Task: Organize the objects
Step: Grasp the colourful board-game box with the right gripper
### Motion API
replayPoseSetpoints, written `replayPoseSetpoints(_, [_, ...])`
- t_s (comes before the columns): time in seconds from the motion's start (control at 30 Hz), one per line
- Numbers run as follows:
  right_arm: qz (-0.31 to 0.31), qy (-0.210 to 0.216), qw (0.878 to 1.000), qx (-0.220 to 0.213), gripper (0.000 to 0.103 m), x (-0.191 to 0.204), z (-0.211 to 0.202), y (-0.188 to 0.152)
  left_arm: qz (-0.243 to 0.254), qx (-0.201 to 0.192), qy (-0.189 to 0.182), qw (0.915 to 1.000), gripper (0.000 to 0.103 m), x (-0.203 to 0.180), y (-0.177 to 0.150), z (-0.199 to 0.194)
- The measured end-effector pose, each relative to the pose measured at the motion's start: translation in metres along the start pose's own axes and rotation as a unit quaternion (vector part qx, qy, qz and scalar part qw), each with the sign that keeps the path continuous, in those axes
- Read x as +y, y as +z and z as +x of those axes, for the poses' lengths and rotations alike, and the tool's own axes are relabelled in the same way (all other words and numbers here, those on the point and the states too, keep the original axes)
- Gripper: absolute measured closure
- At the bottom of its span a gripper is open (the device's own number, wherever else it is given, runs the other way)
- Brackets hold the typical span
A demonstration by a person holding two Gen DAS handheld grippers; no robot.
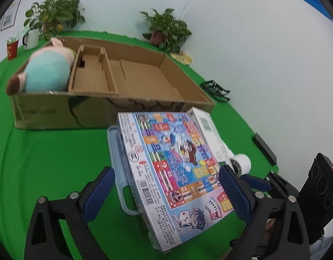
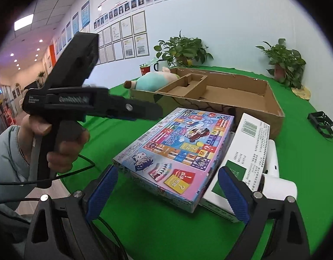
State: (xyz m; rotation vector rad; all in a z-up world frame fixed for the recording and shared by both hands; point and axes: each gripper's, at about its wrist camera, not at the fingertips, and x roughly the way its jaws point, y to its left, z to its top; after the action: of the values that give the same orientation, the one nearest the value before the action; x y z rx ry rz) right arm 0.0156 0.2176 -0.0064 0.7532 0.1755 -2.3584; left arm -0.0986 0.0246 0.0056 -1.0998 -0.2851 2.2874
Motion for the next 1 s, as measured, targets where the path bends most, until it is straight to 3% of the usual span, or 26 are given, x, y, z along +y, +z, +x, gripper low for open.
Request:
replayPoseSetpoints(0.17, [0.006, 0.007, 1.000, 0.021, 0.009, -0.005, 0.018, -0.005, -0.010, 0.022, -0.015, 0.9996, 0.024, 0.005, -0.009, 0.018])
replayPoseSetpoints(0.3, [-0.009, 0.000, 0.999, 0.035, 0.008, -0.002, 0.028, -0.010, 0.009, 0.022, 0.001, 0.9997, 0.025, -0.001, -0.016, 0.022])
replayPoseSetpoints(0.4, [-0.027, -0.015, 0.999, 0.037, 0.007, 0.008, 0.030, -0.012, 0.004, 0.020, 0.008, 0.9998, 0.025, 0.001, -0.019, 0.017])
replayPoseSetpoints(0.5, [-0.018, -0.002, 0.999, 0.037, 0.007, 0.017, 0.023, -0.015, -0.009, 0.024, 0.012, 0.9996, 0.025, 0.003, -0.029, 0.007])
replayPoseSetpoints(0.67, [-0.034, 0.007, 0.999, 0.014, 0.007, 0.029, 0.006, -0.025, -0.011, 0.031, 0.001, 0.9995, 0.025, 0.000, -0.048, -0.008])
replayPoseSetpoints(0.77, [-0.046, -0.017, 0.999, -0.006, 0.007, 0.027, 0.005, -0.025, -0.009, 0.023, -0.006, 0.9997, 0.025, -0.003, -0.046, -0.010])
replayPoseSetpoints(1.0, [-0.077, 0.003, 0.997, 0.020, 0.007, 0.027, 0.022, -0.021, -0.001, 0.031, 0.019, 0.9993, 0.031, -0.006, -0.046, 0.001])
